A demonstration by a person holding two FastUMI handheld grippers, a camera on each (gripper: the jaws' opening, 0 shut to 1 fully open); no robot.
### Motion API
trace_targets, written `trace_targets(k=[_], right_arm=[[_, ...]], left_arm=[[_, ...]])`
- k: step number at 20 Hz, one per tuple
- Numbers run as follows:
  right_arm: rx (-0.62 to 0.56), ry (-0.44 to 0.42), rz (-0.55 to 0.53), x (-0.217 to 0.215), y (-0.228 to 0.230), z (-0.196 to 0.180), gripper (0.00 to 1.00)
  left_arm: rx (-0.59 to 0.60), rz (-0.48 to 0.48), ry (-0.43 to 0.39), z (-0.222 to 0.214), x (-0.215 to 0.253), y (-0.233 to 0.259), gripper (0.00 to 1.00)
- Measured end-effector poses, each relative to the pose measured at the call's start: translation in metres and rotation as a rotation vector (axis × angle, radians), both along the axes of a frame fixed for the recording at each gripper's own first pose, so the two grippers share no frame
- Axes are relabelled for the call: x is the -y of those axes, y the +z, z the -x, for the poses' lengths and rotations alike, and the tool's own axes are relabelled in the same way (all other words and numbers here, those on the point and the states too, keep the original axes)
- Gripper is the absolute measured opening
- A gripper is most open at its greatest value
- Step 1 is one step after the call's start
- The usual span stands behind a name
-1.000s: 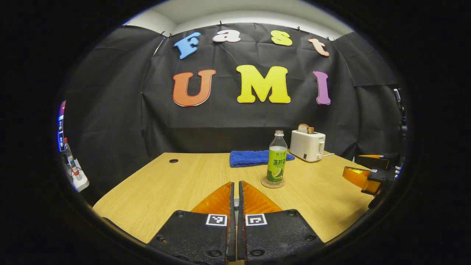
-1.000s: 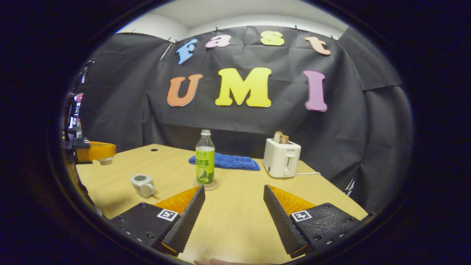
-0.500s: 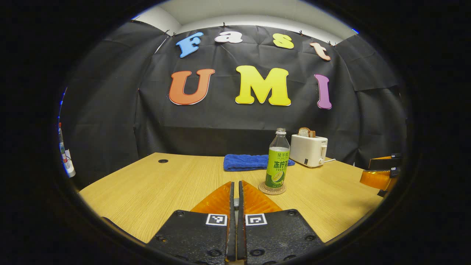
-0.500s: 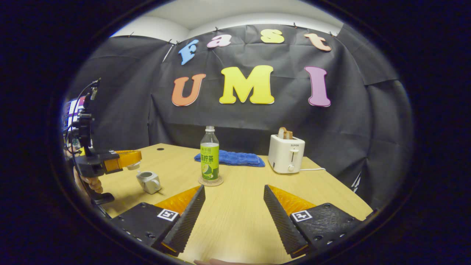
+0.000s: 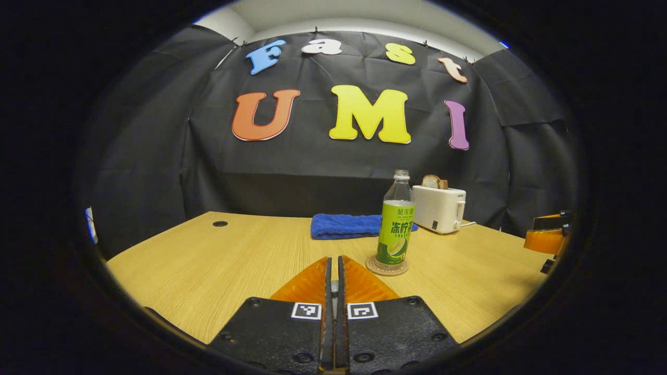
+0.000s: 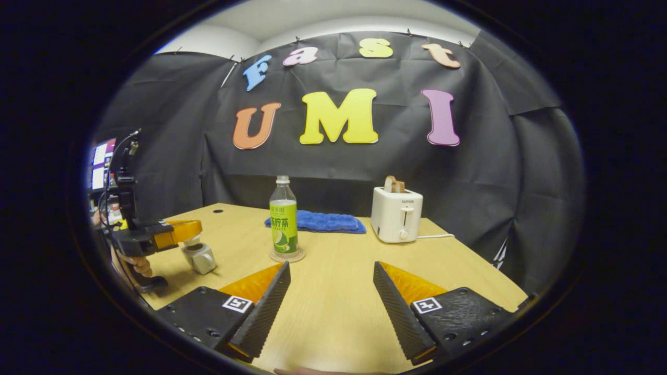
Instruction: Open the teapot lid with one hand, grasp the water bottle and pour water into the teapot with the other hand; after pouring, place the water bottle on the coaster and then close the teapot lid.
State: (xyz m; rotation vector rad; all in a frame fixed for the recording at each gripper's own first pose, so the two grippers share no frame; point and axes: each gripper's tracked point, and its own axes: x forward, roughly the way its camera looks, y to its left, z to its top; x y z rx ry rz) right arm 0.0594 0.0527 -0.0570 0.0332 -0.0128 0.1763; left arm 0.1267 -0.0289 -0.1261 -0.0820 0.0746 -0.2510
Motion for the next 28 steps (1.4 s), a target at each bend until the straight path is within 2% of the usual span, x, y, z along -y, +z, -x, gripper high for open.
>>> trace_targets(k=[3, 6, 10, 11, 14, 15, 17, 19, 21, 22, 25, 28], right_arm=[[0.016, 0.042, 0.002, -0.01, 0.002, 0.002, 0.95], [0.02, 0.038, 0.028, -0.011, -0.001, 0.001, 0.97], [0.001, 0.026, 0.019, -0.008, -0.006, -0.002, 0.97], [-0.002, 0.02, 0.016, -0.006, -0.006, -0.003, 0.97], [0.0, 0.006, 0.009, -0.001, -0.004, -0.003, 0.95], [0.001, 0.002, 0.01, 0.003, -0.003, -0.003, 0.96], [0.008, -0.004, 0.007, 0.007, 0.0, -0.003, 0.96], [0.01, -0.006, -0.002, 0.01, 0.003, -0.003, 0.95], [-0.01, 0.032, -0.035, 0.006, 0.004, 0.0, 0.96], [-0.019, 0.046, -0.059, 0.006, 0.006, 0.002, 0.95], [-0.035, 0.056, -0.104, 0.011, 0.012, 0.007, 0.94], [-0.001, 0.025, -0.101, 0.023, 0.026, 0.013, 0.98]], left_arm=[[-0.027, -0.022, 0.02, -0.005, -0.002, -0.014, 0.04], [-0.035, -0.015, 0.022, -0.005, -0.001, -0.016, 0.04], [-0.047, -0.025, 0.045, -0.005, -0.005, -0.019, 0.11], [-0.052, -0.028, 0.051, -0.005, -0.005, -0.02, 0.3], [-0.074, -0.035, 0.072, -0.005, -0.009, -0.023, 0.59], [-0.079, -0.044, 0.09, -0.003, -0.013, -0.024, 0.77], [-0.064, -0.053, 0.137, 0.0, -0.023, -0.015, 0.9], [0.016, -0.027, 0.155, 0.006, -0.025, 0.016, 0.93], [0.05, 0.018, 0.146, 0.018, -0.023, 0.039, 0.99], [0.058, 0.031, 0.148, 0.023, -0.025, 0.051, 0.99], [0.049, 0.046, 0.187, 0.04, -0.032, 0.076, 0.99], [0.028, 0.047, 0.156, 0.066, -0.023, 0.091, 0.98]])
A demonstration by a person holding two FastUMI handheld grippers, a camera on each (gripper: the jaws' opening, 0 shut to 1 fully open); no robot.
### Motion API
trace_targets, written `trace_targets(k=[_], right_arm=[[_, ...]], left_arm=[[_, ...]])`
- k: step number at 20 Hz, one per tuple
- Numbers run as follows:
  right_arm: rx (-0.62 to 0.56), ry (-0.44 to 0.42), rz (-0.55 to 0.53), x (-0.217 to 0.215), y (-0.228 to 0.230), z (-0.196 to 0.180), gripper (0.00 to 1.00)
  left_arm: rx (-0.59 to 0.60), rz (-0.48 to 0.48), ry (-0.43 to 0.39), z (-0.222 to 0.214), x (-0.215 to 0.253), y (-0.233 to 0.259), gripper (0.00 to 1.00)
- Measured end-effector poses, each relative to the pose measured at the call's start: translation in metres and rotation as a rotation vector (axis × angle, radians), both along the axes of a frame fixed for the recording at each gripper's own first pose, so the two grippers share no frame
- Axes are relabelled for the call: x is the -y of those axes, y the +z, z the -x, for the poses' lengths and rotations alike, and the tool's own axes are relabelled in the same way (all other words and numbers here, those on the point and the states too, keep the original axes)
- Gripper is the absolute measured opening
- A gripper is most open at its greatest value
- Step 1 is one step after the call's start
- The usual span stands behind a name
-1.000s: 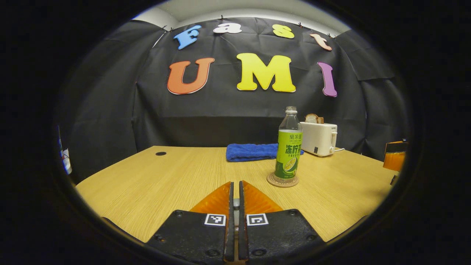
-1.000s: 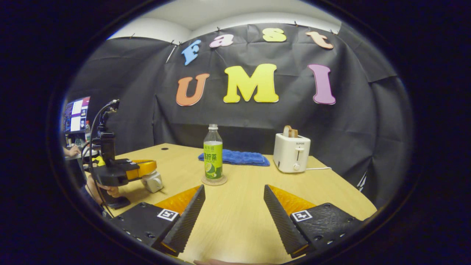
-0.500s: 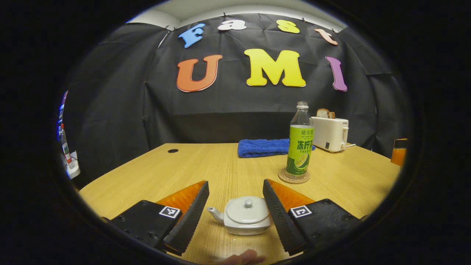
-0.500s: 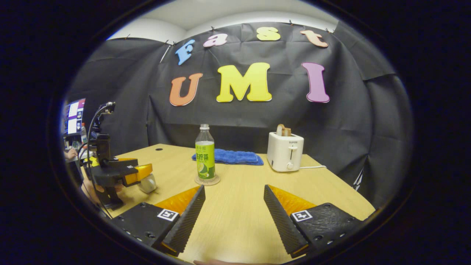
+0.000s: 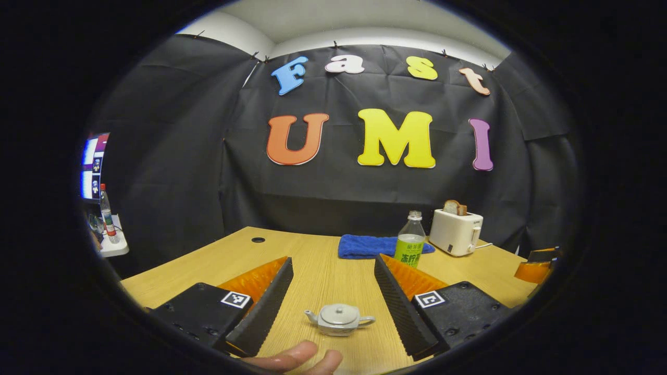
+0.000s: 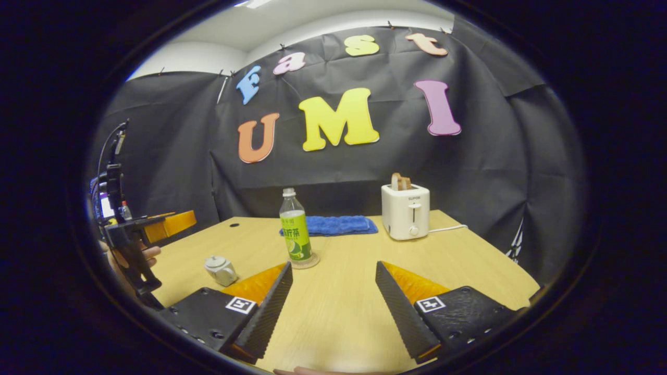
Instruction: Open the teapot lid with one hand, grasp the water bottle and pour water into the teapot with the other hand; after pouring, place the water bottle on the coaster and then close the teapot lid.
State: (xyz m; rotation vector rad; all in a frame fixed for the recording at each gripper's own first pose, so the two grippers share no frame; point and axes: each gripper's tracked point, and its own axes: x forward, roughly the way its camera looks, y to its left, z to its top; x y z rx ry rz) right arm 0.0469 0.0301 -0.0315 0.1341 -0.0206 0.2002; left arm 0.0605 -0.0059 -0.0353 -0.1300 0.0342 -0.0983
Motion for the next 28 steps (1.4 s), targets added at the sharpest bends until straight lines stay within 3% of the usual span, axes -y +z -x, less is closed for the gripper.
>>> trace_targets(k=[4, 11, 17, 28], right_arm=[[0.045, -0.031, 0.024, 0.007, 0.014, 0.013, 0.93], [0.086, -0.084, 0.068, 0.013, 0.027, 0.031, 0.96], [0.102, -0.125, 0.089, 0.014, 0.032, 0.04, 0.96], [0.109, -0.169, 0.107, 0.02, 0.034, 0.042, 0.96]], left_arm=[[0.017, -0.019, -0.024, 0.032, 0.012, 0.017, 0.98], [0.059, 0.01, -0.087, 0.069, 0.028, 0.037, 0.98], [0.065, 0.02, -0.069, 0.075, 0.02, 0.043, 0.98], [0.039, -0.065, -0.021, 0.072, 0.016, 0.03, 0.98]])
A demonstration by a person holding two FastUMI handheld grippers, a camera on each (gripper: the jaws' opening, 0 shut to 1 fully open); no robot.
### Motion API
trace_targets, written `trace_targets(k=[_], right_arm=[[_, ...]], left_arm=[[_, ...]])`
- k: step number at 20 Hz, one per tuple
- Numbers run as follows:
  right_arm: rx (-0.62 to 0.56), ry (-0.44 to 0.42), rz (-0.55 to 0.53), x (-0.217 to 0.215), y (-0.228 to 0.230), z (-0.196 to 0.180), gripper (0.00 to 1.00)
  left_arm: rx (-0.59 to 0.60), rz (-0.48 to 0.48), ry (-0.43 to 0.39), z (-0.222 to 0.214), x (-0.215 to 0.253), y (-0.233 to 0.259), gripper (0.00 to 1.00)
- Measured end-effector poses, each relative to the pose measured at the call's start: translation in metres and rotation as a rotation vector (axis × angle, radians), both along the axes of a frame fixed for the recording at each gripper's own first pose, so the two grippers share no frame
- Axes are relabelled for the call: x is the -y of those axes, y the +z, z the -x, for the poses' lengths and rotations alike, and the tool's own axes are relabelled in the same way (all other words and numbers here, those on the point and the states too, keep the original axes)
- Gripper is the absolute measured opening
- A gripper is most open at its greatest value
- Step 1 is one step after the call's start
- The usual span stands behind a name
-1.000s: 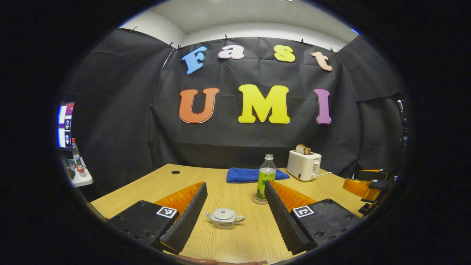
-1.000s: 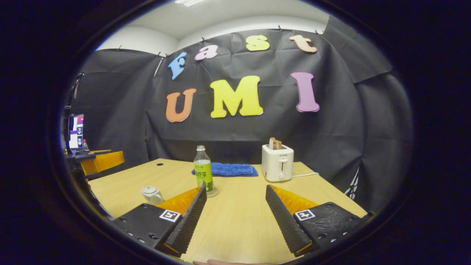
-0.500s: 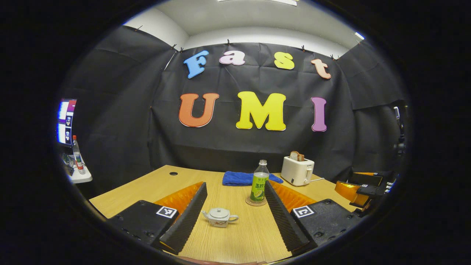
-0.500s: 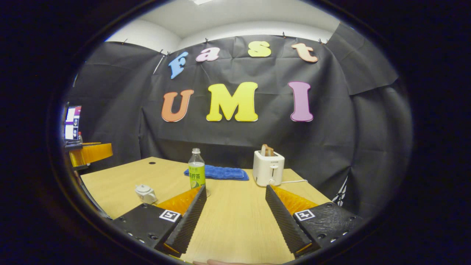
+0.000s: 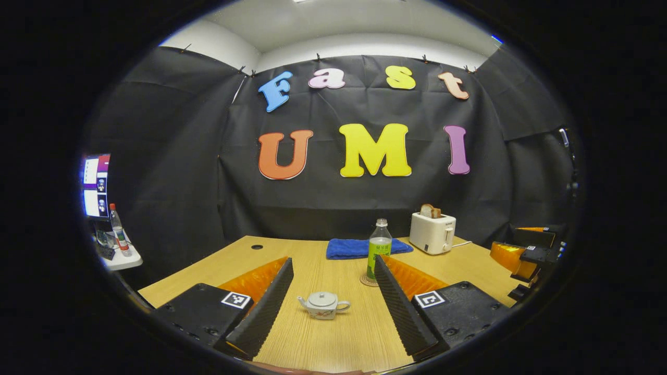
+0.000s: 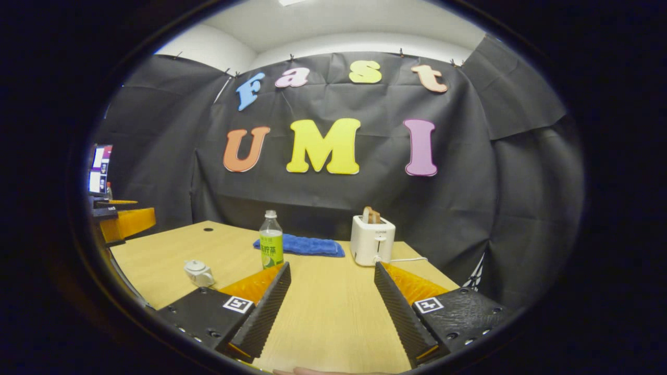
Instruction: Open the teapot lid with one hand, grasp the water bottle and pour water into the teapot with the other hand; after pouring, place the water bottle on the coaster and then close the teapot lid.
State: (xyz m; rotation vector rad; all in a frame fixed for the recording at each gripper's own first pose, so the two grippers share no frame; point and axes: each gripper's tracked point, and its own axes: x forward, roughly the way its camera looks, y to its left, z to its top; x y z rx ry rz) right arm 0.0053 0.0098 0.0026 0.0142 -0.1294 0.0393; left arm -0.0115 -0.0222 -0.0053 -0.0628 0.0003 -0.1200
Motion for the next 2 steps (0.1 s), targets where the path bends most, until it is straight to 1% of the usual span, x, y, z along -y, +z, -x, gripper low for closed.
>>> trace_targets(k=[2], right_arm=[[0.005, -0.007, 0.01, 0.0032, 0.0009, 0.0011, 0.96]], left_arm=[[-0.002, -0.001, -0.012, 0.0009, 0.0043, -0.0009, 0.98]])
